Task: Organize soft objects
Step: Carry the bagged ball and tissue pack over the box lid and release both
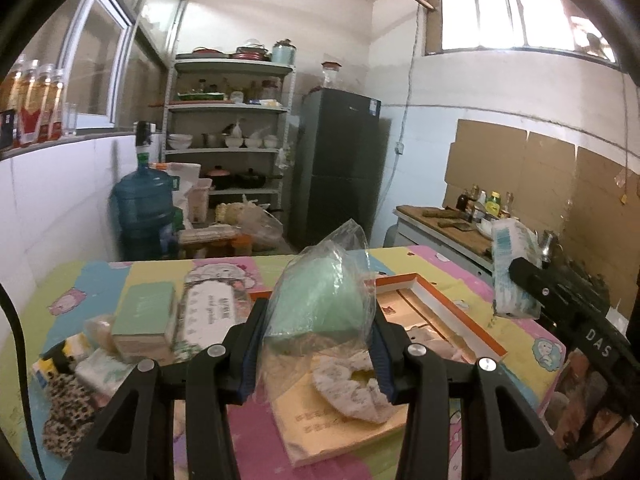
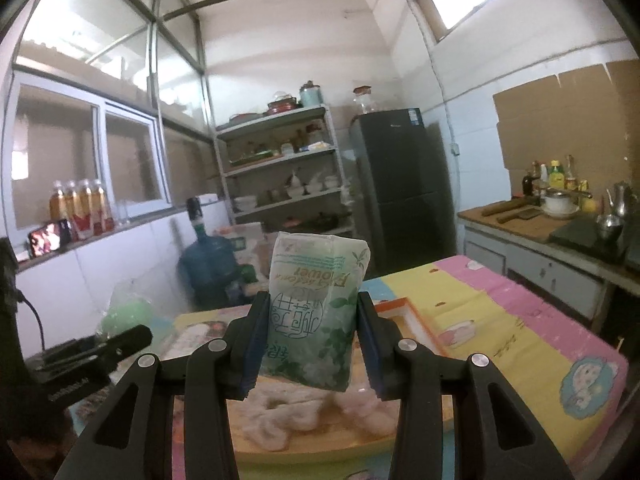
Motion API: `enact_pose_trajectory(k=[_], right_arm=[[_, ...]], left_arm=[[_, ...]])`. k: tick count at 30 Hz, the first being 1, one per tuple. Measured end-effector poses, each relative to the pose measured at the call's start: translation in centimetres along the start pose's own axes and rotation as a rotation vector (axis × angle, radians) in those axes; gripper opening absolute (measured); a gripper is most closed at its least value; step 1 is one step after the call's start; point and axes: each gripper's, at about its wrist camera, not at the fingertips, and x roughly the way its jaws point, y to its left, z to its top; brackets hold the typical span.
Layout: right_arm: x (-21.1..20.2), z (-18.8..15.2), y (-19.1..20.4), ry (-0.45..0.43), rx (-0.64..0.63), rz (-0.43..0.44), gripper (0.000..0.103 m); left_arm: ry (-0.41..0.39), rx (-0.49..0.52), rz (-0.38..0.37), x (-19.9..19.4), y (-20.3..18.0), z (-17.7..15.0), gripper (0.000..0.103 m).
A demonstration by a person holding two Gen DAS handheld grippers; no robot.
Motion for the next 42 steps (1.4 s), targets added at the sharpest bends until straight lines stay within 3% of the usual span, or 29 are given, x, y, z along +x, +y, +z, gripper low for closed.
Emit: enact_pose_trajectory(k=[7, 18, 26, 33, 42], right_arm=[[3.7, 0.9, -3.3, 0.072, 0.009, 0.020, 0.043], [11.6, 1.6, -7.2, 0.281, -0.003, 0.089, 0.043], [16.5, 1.1, -7.8, 0.419, -0.036, 0.108, 0.043], [19.2, 0.0, -7.8, 0.512, -0.054, 0.097, 0.043], [21.0, -1.0, -7.4, 0.585, -0.074, 0.092, 0.043]], left_arm=[[0.039, 0.002, -0.034, 3.6, -2.1, 0.9, 0.046], [0.162, -0.035, -0.047, 11.0, -3.1, 2.0, 0.046], [0.328, -0.099, -0.066, 16.9, -2.8, 1.6, 0.046], [0.438, -0.119, -0.074, 19.8, -2.7, 0.1, 0.046], [0.522, -0.147, -0.084, 21.6, -2.3, -1.3, 0.046]])
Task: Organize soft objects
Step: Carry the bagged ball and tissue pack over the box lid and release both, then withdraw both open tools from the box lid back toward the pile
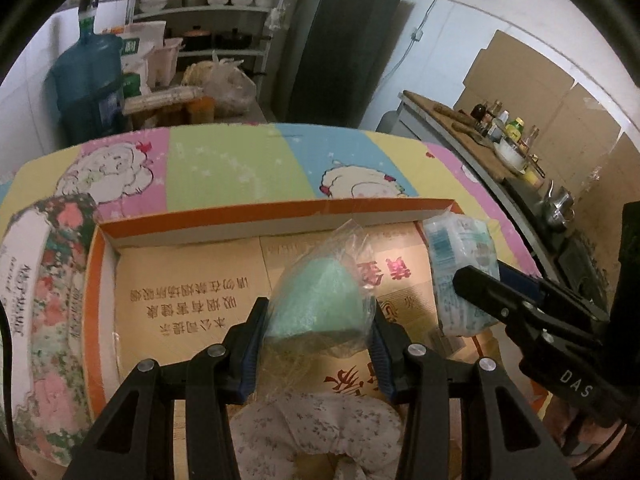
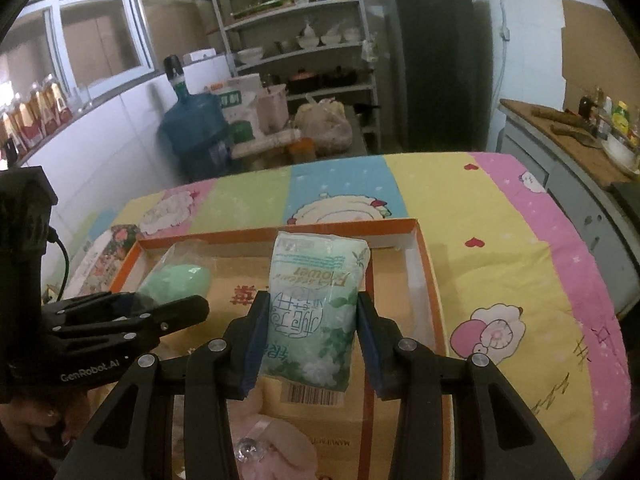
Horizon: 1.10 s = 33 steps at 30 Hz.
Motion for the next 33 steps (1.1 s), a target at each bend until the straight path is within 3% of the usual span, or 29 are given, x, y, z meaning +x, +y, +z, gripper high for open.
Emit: enact_pose_trajectory(k=[8, 14, 16, 24, 33], right_arm=[[1.3, -0.5, 0.0, 0.049, 0.000, -0.013, 0.043], [1.7, -0.6, -0.1, 0.066, 0.006, -0.010, 0.046], [1.7, -0.6, -0.1, 0.067, 0.008, -0.010, 0.046], [1.5, -0.7, 0.0, 0.062, 0.010, -0.010, 0.055], [0.3, -0.6, 0.3, 0.032, 0.012, -0.017, 0.057]], left_arm=[[0.029, -0.020, -0.034, 0.8, 0.2, -0.1, 0.047], [0.028, -0.027, -0.044, 0.8, 0.2, 0.0, 0.058], [0.024, -0.029, -0.041, 0.7, 0.2, 0.0, 0.068], [-0.053, -0.042, -0.024, -0.7, 0.3, 0.0, 0.081], [-0.115, -0.018, -0.018, -2.7, -0.3, 0.1, 0.082]])
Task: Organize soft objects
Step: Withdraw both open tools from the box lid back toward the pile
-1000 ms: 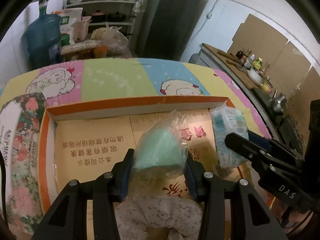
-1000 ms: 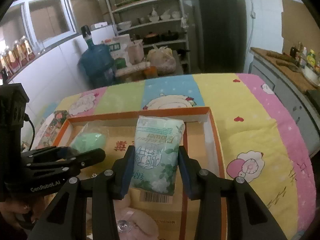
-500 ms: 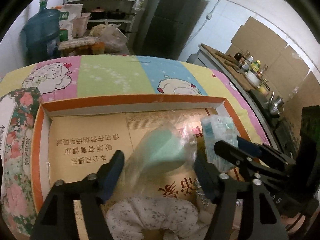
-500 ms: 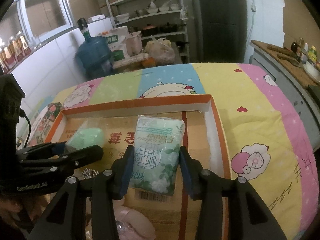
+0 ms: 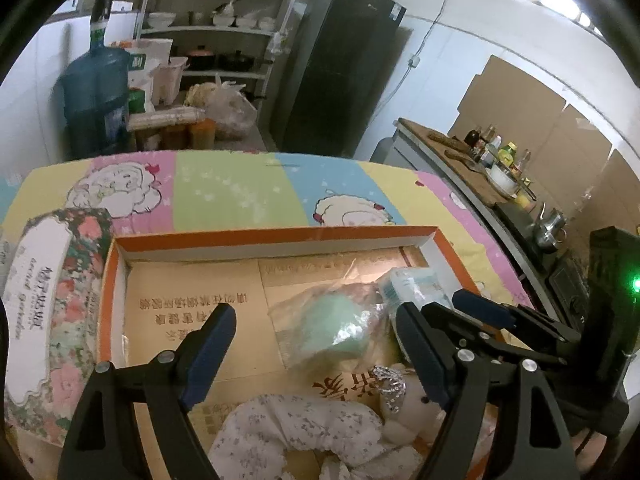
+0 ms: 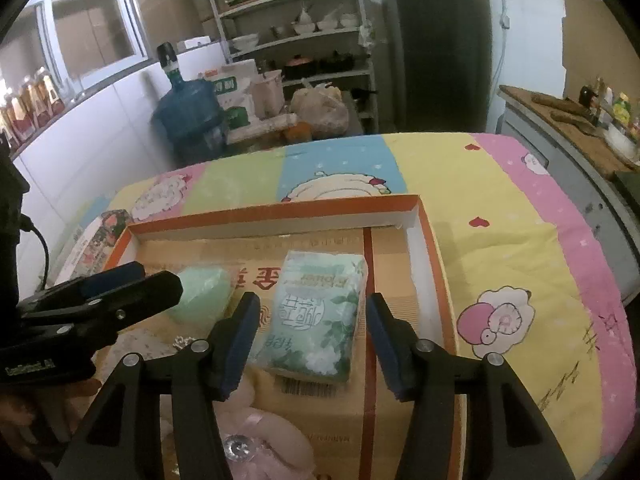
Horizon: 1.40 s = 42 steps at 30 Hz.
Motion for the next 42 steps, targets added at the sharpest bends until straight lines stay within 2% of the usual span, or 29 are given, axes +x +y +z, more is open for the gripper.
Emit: enact_pose_trajectory(k=[14, 20, 26, 29, 33, 39, 42], right_arm=[[-2.5, 0.0, 0.9, -0.038, -0.006, -0.010, 0.057], [-4.8, 0.0, 2.1, -0.096, 0.008, 0.000, 0.057], [-7.7, -0.7, 5.4, -0.188, -0.011, 0.016, 0.057], [-9.1, -1.5, 7.3, -0.244, -0.012, 0.038, 0.057], [-11.0, -2.5, 11.0, -0.310, -0.038, 0.094, 0.058], [-12.6, -4.2, 16.2, -0.365, -0.087, 0.163, 0.061], [-13.0, -4.9, 18.6, -0.377, -0.111, 0.206, 0.061]], left_arm=[[-0.081, 0.015, 0.000, -3.6, 0.0, 0.1, 0.082], [-0.178, 0.027, 0.013, -7.2, 0.8, -0.3, 0.082], [-0.334, 0.048, 0.045, -12.6, 2.4, -1.4, 0.083], [-0.378, 0.075, 0.078, -15.1, 3.4, -2.3, 0.083], [-0.392, 0.106, 0.125, -17.9, 5.1, -3.7, 0.083], [-0.412, 0.072, 0.188, -21.7, 9.5, -6.4, 0.083], [-0.423, 0.047, 0.193, -23.1, 11.6, -7.5, 0.083]])
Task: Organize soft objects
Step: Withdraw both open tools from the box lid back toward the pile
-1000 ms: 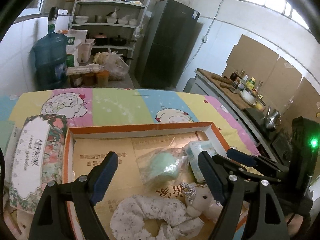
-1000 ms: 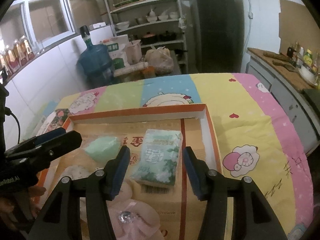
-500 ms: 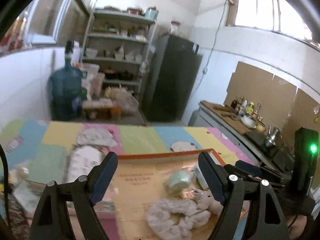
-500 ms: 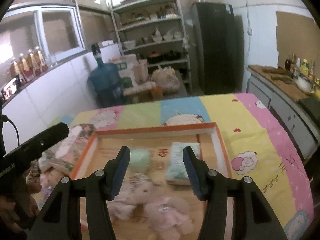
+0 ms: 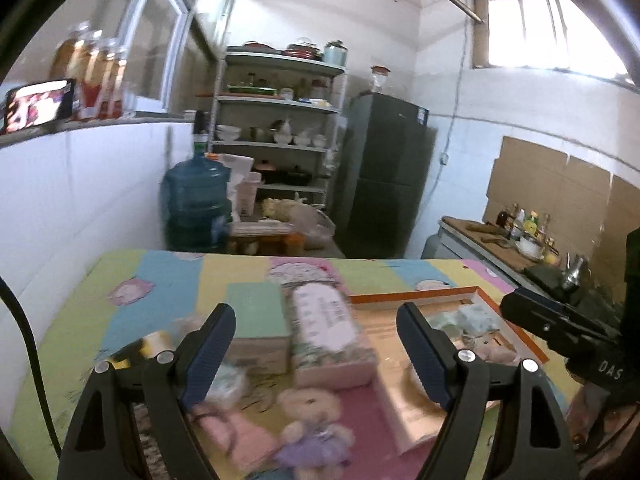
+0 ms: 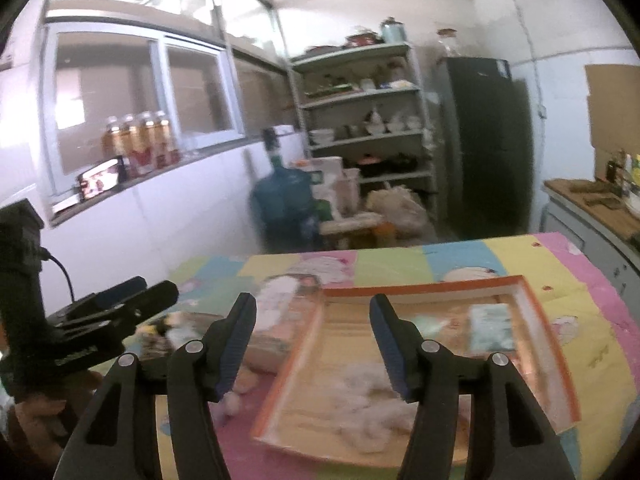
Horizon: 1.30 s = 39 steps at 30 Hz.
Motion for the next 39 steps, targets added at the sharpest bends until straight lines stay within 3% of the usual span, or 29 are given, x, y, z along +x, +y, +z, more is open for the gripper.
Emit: enact_pose_trajectory(k=[10, 12, 20, 30, 39], right_arm=[[0.6, -1.4, 4.7, 0.024, -0.023, 0.095, 0.062], [0.8, -1.7, 5.3, 0.036, -0.019, 0.111, 0.069], [1.5, -2.9, 7.3, 0.059, -0.028, 0.137, 0.070], [3.2, -3.8, 9.8, 0.088, -0.049, 0.173, 0.070], [5.5, -5.1, 11.1, 0.128, -0.051, 0.181, 0.070]], left_arm=[[-0.006, -0.014, 0.068, -4.0, 5.3, -1.9, 0.083], [-0.005, -0.013, 0.068, -4.4, 5.7, -2.1, 0.083], [-0.016, -0.015, 0.084, -5.9, 7.1, -2.7, 0.083], [0.000, -0.043, 0.105, -6.3, 9.6, -3.9, 0.083], [0.074, -0.091, 0.120, -4.4, 12.4, -6.1, 0.083]])
